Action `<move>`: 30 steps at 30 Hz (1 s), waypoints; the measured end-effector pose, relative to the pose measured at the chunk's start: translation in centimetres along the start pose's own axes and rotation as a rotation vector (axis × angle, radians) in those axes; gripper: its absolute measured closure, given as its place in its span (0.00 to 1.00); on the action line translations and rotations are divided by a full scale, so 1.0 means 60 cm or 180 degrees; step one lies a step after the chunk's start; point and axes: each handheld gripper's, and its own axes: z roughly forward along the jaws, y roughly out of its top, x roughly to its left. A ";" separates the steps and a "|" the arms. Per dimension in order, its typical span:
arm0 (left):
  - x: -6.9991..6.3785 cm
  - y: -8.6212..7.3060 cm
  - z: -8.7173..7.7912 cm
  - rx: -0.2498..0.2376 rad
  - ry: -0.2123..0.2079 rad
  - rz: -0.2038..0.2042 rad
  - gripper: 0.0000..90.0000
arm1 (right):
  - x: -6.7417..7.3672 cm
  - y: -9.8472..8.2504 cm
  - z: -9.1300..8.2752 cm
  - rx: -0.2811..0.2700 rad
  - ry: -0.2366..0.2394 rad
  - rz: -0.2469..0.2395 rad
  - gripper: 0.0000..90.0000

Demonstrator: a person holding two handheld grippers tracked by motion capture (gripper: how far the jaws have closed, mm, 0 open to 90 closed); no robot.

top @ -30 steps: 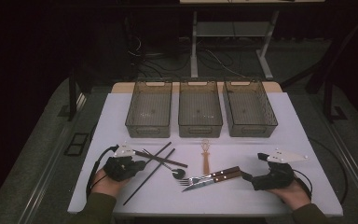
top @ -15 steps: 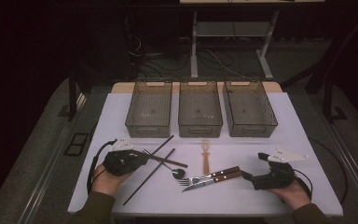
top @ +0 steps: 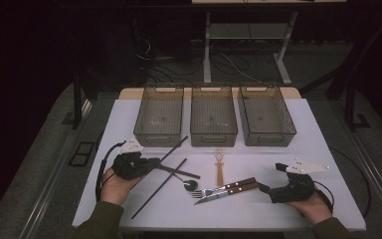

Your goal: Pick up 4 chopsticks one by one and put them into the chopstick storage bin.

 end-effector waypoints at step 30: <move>0.074 0.071 0.018 -0.0337 0.0191 -0.0138 0.96 | -0.001 0.000 0.003 0.0016 -0.0019 0.0034 0.02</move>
